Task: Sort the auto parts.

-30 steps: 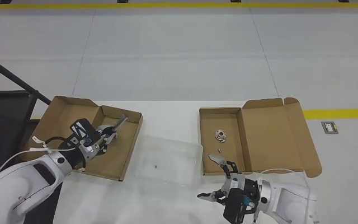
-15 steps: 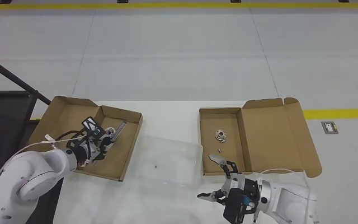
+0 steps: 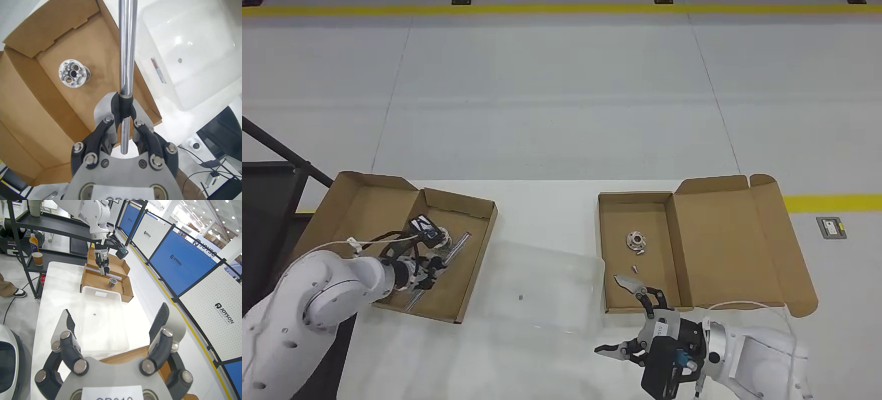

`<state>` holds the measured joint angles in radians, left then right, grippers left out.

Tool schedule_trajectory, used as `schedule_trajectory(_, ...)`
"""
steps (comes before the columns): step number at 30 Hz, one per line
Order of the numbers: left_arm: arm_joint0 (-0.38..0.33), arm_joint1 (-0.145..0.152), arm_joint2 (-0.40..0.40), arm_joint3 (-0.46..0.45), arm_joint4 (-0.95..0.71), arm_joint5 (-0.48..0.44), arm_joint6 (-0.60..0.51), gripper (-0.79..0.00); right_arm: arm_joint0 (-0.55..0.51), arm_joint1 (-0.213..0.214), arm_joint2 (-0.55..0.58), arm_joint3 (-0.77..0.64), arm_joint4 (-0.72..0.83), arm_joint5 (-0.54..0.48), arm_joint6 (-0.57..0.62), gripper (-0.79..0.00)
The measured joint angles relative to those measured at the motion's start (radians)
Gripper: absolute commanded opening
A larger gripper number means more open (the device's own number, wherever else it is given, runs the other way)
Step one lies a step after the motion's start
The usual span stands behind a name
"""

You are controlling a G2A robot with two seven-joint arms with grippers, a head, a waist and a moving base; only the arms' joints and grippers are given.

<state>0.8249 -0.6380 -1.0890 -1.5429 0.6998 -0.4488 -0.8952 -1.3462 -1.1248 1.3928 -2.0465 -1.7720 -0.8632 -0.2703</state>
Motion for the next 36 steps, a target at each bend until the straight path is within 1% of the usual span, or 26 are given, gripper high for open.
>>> schedule_trajectory(5,-0.06,-0.027,0.056,0.074,0.036,-0.001,0.026,-0.785,0.0,0.0,0.0,0.0,0.0,0.0,0.0,0.0)
schedule_trajectory(8,-0.092,-0.044,0.097,0.101,0.067,-0.006,0.027,-0.785,0.0,0.0,0.0,0.0,0.0,0.0,0.0,0.0)
schedule_trajectory(12,-0.133,-0.066,0.147,0.138,0.103,-0.028,0.017,-0.785,0.0,0.0,0.0,0.0,0.0,0.0,0.0,0.0)
schedule_trajectory(15,-0.163,-0.084,0.179,0.18,0.092,-0.045,0.011,-0.785,0.0,0.0,0.0,0.0,0.0,0.0,0.0,0.0)
schedule_trajectory(20,-0.212,-0.114,0.236,0.246,0.128,-0.04,-0.024,-0.785,0.0,0.0,0.0,0.0,0.0,0.0,0.0,0.0)
schedule_trajectory(23,-0.235,-0.132,0.264,0.285,0.148,-0.025,-0.027,-0.785,0.0,0.0,0.0,0.0,0.0,0.0,0.0,0.0)
schedule_trajectory(29,-0.272,-0.166,0.305,0.365,0.157,-0.005,0.014,-0.785,0.0,0.0,0.0,0.0,0.0,0.0,0.0,0.0)
schedule_trajectory(35,-0.3,-0.2,0.345,0.44,0.162,-0.013,0.04,-0.785,0.0,0.0,0.0,0.0,0.0,0.0,0.0,0.0)
schedule_trajectory(36,-0.303,-0.205,0.35,0.45,0.162,-0.015,0.044,-0.776,0.0,0.0,0.0,0.0,0.0,0.0,0.0,0.0)
